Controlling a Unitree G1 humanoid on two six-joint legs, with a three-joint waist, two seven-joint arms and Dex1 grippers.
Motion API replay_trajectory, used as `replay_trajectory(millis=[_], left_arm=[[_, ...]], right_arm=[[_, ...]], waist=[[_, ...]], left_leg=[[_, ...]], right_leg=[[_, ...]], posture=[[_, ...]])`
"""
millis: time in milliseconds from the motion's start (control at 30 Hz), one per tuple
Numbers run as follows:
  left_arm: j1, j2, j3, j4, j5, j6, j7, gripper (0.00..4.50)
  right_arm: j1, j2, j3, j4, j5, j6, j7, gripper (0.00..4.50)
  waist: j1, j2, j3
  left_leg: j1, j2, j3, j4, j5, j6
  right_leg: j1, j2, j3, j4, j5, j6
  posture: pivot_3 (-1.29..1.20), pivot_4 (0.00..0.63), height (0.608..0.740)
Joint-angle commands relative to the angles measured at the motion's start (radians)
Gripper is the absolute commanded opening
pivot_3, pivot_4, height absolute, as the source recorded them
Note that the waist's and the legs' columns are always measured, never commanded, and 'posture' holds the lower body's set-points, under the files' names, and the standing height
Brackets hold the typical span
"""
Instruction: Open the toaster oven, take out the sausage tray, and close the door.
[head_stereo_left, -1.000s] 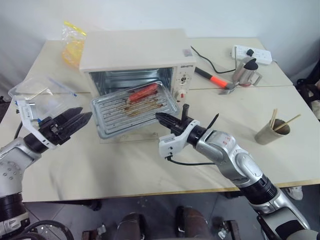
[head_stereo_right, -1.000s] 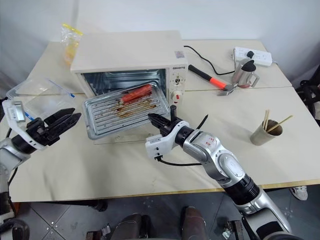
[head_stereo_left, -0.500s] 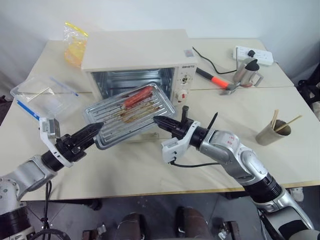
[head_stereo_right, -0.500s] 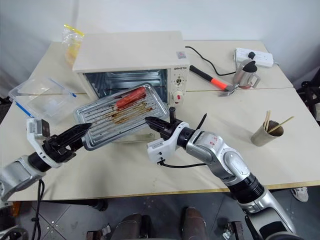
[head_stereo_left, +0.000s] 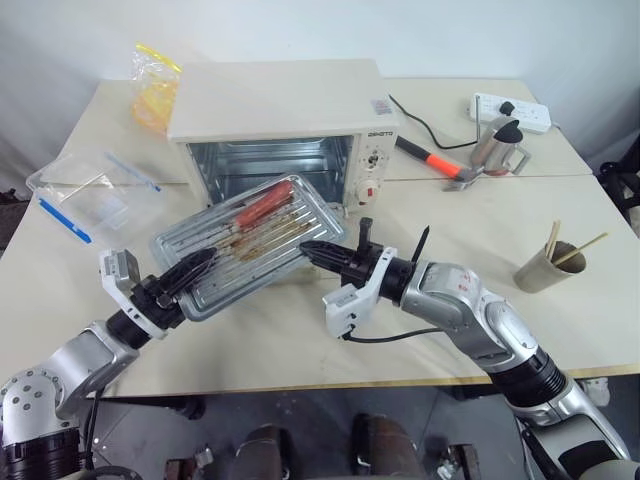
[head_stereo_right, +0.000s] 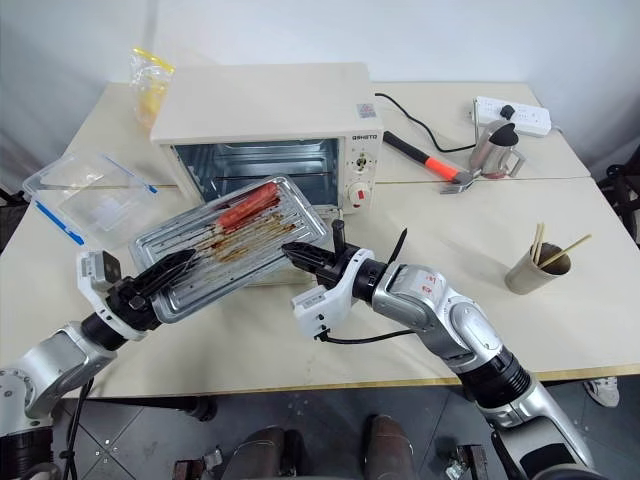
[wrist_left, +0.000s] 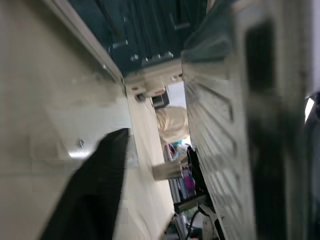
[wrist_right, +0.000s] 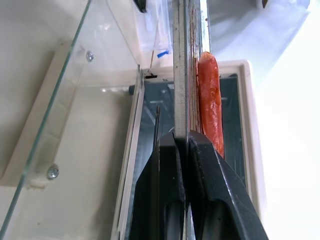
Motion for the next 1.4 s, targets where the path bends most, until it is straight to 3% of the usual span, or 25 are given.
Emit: replay_trajectory(millis=[33, 200, 267, 667, 1200, 1400], left_arm=[[0.014, 0.019, -0.008, -0.039, -0.038, -0.025, 0.010, 1.79], [0.038, 0.032, -0.025, -0.051, -0.057, -0.042, 0.024, 0.41], [0.046, 0.035, -0.033, -0.058, -0.075, -0.053, 0.038, 0.00], [0.087, 0.000, -0.057, -0.110, -0.106, -0.113, 0.088, 0.00], [0.143, -0.142, -0.049, -0.141, -0.106, -0.167, 0.165, 0.00], [0.178, -0.214, -0.035, -0.203, -0.106, -0.204, 0.196, 0.00]], right_arm=[[-0.004, -0.002, -0.045, -0.052, 0.035, -0.020, -0.006, 0.00], [-0.001, -0.009, -0.049, -0.065, 0.055, -0.044, 0.001, 0.00], [0.000, -0.010, -0.053, -0.070, 0.065, -0.052, 0.007, 0.59], [0.003, -0.005, -0.062, -0.068, 0.170, -0.059, 0.060, 4.44], [-0.016, -0.007, -0.079, -0.036, 0.230, -0.033, 0.103, 4.48], [0.040, -0.050, -0.114, -0.062, 0.634, 0.179, 0.365, 4.48]], waist=[[0.000, 0.000, 0.000], [0.000, 0.000, 0.000], [0.000, 0.000, 0.000], [0.001, 0.000, 0.000], [0.001, 0.000, 0.000], [0.003, 0.000, 0.000]], left_leg=[[0.000, 0.000, 0.000, 0.000, 0.000, 0.000], [0.000, 0.000, 0.000, 0.000, 0.000, 0.000], [0.000, 0.000, 0.000, 0.000, 0.000, 0.000], [0.000, 0.001, 0.000, 0.000, 0.000, 0.000], [0.000, 0.000, 0.000, 0.000, 0.000, 0.000], [0.000, 0.001, -0.001, 0.000, 0.000, 0.001]], right_leg=[[0.000, 0.000, 0.000, 0.000, 0.000, 0.000], [0.000, 0.000, 0.000, -0.001, 0.000, 0.000], [0.000, 0.000, 0.000, -0.001, 0.000, 0.000], [0.000, 0.000, 0.000, -0.001, 0.000, -0.001], [0.001, 0.001, 0.000, -0.002, 0.000, -0.001], [0.002, 0.001, -0.001, -0.004, 0.000, -0.001]], posture=[[0.00, 0.150, 0.740], [0.00, 0.150, 0.740], [0.00, 0.150, 0.740], [0.00, 0.150, 0.740], [0.00, 0.150, 0.740], [0.00, 0.150, 0.740]])
